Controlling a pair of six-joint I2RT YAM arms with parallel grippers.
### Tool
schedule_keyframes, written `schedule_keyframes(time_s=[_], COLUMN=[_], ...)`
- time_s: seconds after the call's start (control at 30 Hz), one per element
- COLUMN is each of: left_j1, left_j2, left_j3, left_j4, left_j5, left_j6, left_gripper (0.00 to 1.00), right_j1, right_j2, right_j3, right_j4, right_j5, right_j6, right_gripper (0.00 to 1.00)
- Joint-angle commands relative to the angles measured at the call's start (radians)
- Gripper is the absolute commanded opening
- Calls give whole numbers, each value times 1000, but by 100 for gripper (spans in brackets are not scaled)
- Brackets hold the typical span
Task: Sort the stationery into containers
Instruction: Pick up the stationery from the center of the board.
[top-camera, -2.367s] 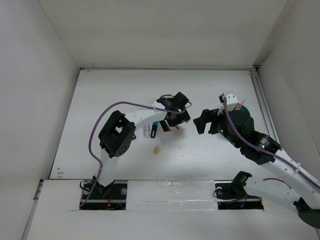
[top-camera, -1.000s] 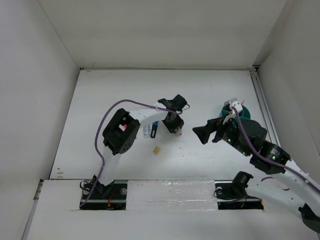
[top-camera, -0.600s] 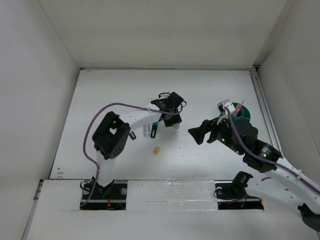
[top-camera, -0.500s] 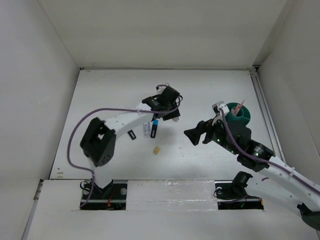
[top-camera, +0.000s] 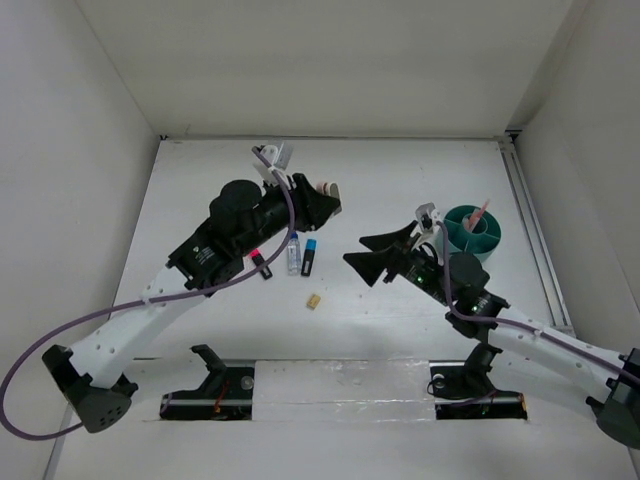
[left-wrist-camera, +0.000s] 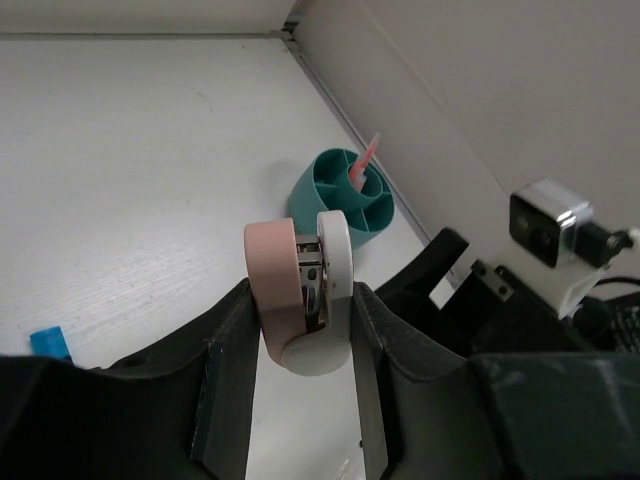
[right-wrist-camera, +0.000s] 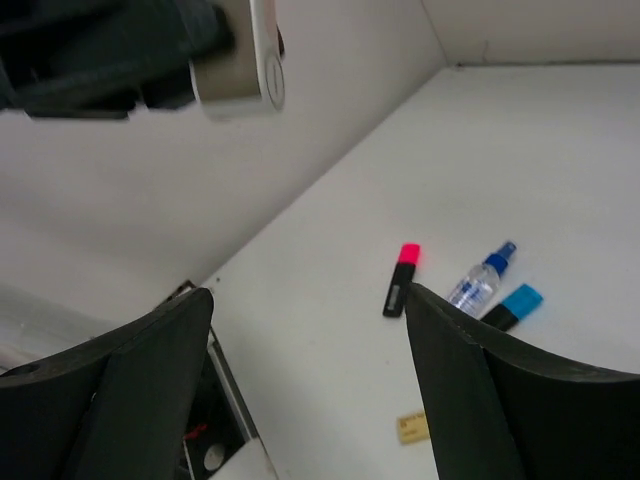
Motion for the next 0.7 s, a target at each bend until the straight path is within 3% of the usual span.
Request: schedule_keyframes(time_s=[0.0,0.13,0.33,0.57,0.67], left_j1=[1,1,1,1,1], left_j2=[-60,-142,-142,-142,-131], left_j3=[-71,-149,-160,-160,-148], left_j4=[98,153,153,153,121], left_j5=[69,69,97,97,115], left_j6=[80,106,115,124,178], left_gripper=[0,0,0,0,0], right_j1=[13,77,151,196,196], right_j2=[39,120,182,203,203], right_j3=[12,72,127,158,190], right_j4=[274,283,311,339,261], right_j5=[4,85,220,283,295], right_j6=[25,-28,-97,-156,-191], right_gripper=[83,82,79,74,74])
